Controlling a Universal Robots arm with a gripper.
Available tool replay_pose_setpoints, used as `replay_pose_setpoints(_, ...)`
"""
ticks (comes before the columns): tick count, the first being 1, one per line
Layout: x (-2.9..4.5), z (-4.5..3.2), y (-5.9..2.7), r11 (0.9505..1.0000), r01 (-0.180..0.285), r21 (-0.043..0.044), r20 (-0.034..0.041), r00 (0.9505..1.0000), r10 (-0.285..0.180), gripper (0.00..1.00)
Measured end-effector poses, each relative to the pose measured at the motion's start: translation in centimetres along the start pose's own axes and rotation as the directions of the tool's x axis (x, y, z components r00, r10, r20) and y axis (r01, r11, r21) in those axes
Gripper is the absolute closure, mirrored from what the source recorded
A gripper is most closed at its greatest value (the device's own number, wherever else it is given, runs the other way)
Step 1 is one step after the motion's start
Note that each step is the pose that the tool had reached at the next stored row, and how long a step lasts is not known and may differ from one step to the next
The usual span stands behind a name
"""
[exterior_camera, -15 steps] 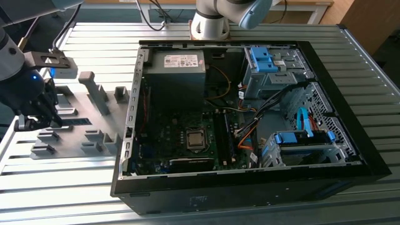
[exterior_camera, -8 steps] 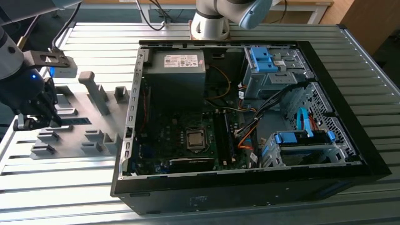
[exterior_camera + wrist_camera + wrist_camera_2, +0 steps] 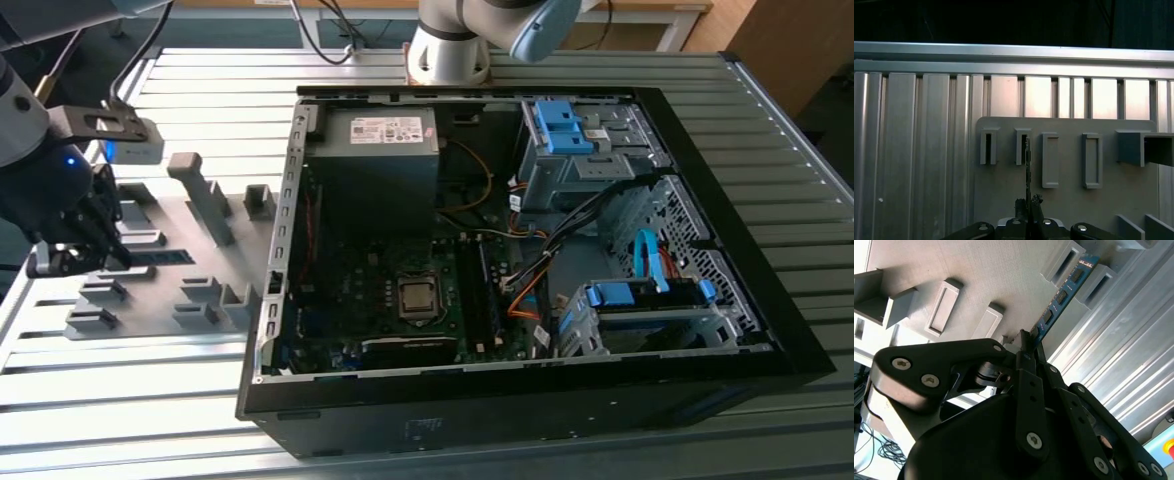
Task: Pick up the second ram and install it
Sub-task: 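Pick up the second ram and move it above second insertion slot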
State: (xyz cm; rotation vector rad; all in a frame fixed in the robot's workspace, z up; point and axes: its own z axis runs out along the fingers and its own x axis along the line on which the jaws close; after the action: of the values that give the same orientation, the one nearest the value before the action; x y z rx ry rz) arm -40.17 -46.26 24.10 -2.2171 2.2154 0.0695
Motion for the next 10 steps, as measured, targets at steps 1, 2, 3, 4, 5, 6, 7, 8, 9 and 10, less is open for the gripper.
replay_pose_setpoints(1, 0.0, -0.04, 0.0, 1.0, 0.0, -0.0001, -0.0001, 1.0, 0.0, 0.86)
replay_pose_setpoints(2, 0.0, -0.08, 0.0, 1.0, 0.0, -0.0002, -0.0001, 1.0, 0.0, 0.86)
replay_pose_setpoints(3, 0.0, -0.1, 0.0, 1.0, 0.0, -0.0001, -0.0001, 1.0, 0.0, 0.86)
replay_pose_setpoints(4, 0.0, -0.13, 0.0, 1.0, 0.0, 0.0, -0.0001, 1.0, 0.0, 0.86)
replay_pose_setpoints(5, -0.01, -0.16, 0.01, 1.0, 0.0, -0.0001, 0.0, 1.0, 0.0, 0.86)
replay_pose_setpoints(6, -0.01, -0.19, 0.01, 1.0, 0.0, -0.0001, -0.0001, 1.0, 0.0, 0.86)
replay_pose_setpoints(7, -0.01, -0.22, 0.01, 1.0, 0.0, -0.0001, -0.0001, 1.0, 0.0, 0.86)
replay_pose_setpoints(8, -0.01, -0.25, 0.01, 1.0, 0.0, -0.0001, -0.0001, 1.0, 0.0, 0.86)
replay_pose_setpoints(9, -0.01, -0.28, 0.01, 1.0, 0.0, -0.0001, 0.0, 1.0, 0.0, 0.86)
replay_pose_setpoints(10, -0.01, -0.31, 0.01, 1.0, 0.0, -0.0001, -0.0001, 1.0, 0.0, 0.86)
